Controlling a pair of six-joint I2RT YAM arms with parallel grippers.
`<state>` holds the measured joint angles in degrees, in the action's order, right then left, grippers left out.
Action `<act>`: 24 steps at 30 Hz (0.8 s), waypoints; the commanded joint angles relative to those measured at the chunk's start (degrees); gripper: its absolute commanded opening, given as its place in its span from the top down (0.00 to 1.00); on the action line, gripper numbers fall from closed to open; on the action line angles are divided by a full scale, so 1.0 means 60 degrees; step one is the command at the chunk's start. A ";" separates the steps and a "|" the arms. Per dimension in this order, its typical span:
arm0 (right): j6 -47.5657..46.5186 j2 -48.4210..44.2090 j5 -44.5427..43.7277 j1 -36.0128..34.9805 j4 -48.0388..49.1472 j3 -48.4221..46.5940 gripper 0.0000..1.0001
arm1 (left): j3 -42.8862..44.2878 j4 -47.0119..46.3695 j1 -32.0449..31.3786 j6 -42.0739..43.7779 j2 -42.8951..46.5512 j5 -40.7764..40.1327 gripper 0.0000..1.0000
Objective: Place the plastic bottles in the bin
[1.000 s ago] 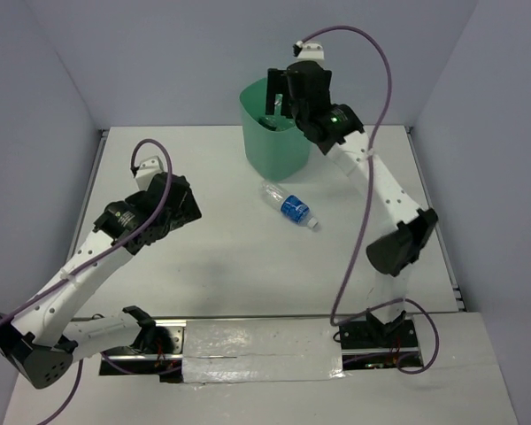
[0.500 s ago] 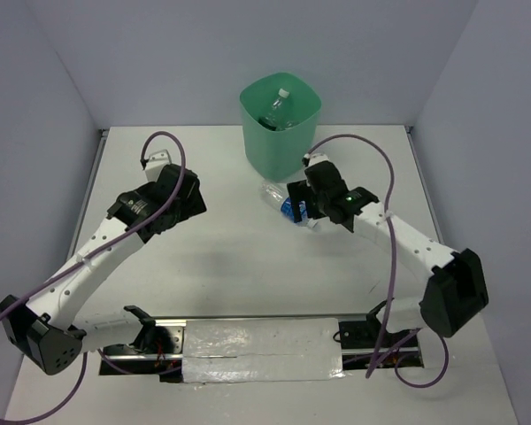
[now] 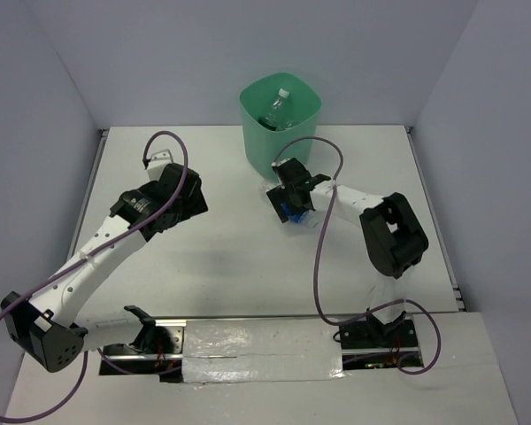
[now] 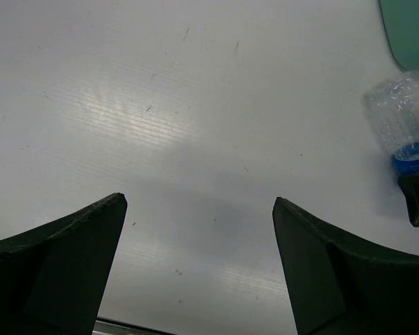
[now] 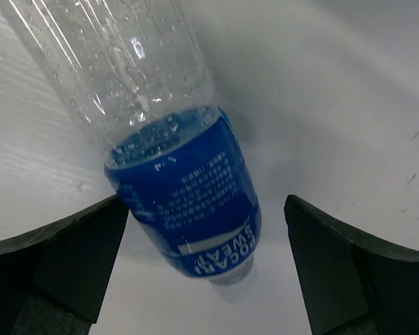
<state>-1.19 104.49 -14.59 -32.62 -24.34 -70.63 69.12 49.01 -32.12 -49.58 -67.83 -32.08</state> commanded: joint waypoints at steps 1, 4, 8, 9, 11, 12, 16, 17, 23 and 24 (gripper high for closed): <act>-0.0636 0.0309 -0.0147 -0.0027 0.0526 -0.0737 0.00 | 0.0184 0.0048 0.0094 0.0105 0.0158 -0.0147 0.01; -0.0608 0.0661 -0.0001 -0.0027 0.0701 -0.0870 0.00 | 0.0213 0.0093 0.0109 0.0075 0.0173 -0.0162 0.01; -0.0505 0.0648 0.0482 -0.0042 0.0920 -0.0651 0.25 | 0.0184 0.0078 0.0109 0.0002 0.0187 -0.0118 0.01; -0.0519 0.0473 0.0744 -0.0042 0.0980 -0.0418 0.28 | 0.0184 0.0093 0.0109 -0.0027 0.0187 -0.0104 0.01; -0.0505 0.0311 0.0907 -0.0042 0.1024 -0.0226 0.38 | 0.0184 0.0093 0.0109 -0.0027 0.0187 -0.0118 0.01; -0.0461 0.0093 0.1082 -0.0042 0.1024 -0.0051 0.40 | 0.0184 0.0093 0.0109 -0.0027 0.0187 -0.0133 0.01; -0.0227 -0.0988 0.1450 -0.0114 0.0908 0.0521 0.45 | 0.0286 0.0136 0.0123 0.0046 0.0158 -0.0264 0.01; -0.0183 -0.1298 0.1465 -0.0173 0.0849 0.0725 0.45 | 0.0315 0.0151 0.0124 0.0060 0.0144 -0.0308 0.01; 0.1044 -0.4930 0.1963 -0.0524 0.0833 0.1313 0.45 | 0.0447 0.0093 0.0314 -0.0071 0.0231 -0.0397 0.01; 0.1237 -0.5326 0.1905 -0.0510 0.0921 0.1255 0.44 | 0.0447 0.0035 0.0387 -0.0086 0.0231 -0.0367 0.01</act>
<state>0.99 82.59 -5.02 -35.03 -22.24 -61.91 69.25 49.91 -30.83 -49.69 -67.72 -33.17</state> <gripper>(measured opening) 0.697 0.994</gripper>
